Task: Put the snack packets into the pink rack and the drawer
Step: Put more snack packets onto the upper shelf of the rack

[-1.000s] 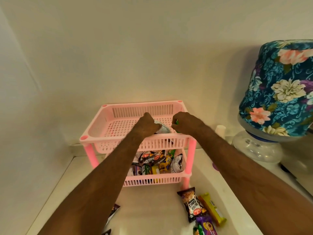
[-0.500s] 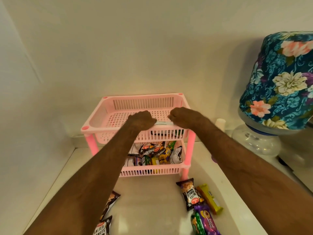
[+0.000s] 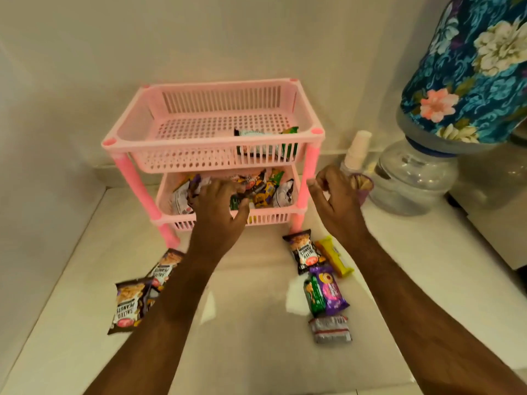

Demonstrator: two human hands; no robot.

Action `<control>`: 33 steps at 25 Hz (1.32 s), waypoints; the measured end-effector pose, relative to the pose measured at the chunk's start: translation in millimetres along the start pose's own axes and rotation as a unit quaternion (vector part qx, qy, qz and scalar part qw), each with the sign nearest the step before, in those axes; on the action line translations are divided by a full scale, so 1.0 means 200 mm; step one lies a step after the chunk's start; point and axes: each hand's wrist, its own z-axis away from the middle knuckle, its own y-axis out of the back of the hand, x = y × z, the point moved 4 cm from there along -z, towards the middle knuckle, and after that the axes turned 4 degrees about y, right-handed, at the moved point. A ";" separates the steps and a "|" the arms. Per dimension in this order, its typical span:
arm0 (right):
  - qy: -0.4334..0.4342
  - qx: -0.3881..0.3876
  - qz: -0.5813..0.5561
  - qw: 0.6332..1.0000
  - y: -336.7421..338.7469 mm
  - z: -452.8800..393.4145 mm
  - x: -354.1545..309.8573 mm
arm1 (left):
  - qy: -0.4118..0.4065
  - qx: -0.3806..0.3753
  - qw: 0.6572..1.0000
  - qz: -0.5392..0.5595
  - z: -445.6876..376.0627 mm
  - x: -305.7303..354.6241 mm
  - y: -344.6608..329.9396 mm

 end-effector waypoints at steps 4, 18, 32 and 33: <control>-0.100 -0.091 0.028 0.990 -0.10 0.37 0.22 | 0.125 -0.090 0.988 0.031 0.34 -0.15 -0.21; -0.341 -0.204 0.094 0.913 -0.03 0.90 0.69 | 0.224 -0.337 0.909 0.103 0.78 0.08 -0.90; -0.381 -0.322 0.144 0.855 -0.25 0.80 0.87 | 0.492 -0.273 0.817 0.123 0.59 0.02 -1.32; -0.379 -0.324 0.149 0.854 -0.27 0.80 0.88 | 0.487 -0.279 0.818 0.123 0.59 0.00 -1.33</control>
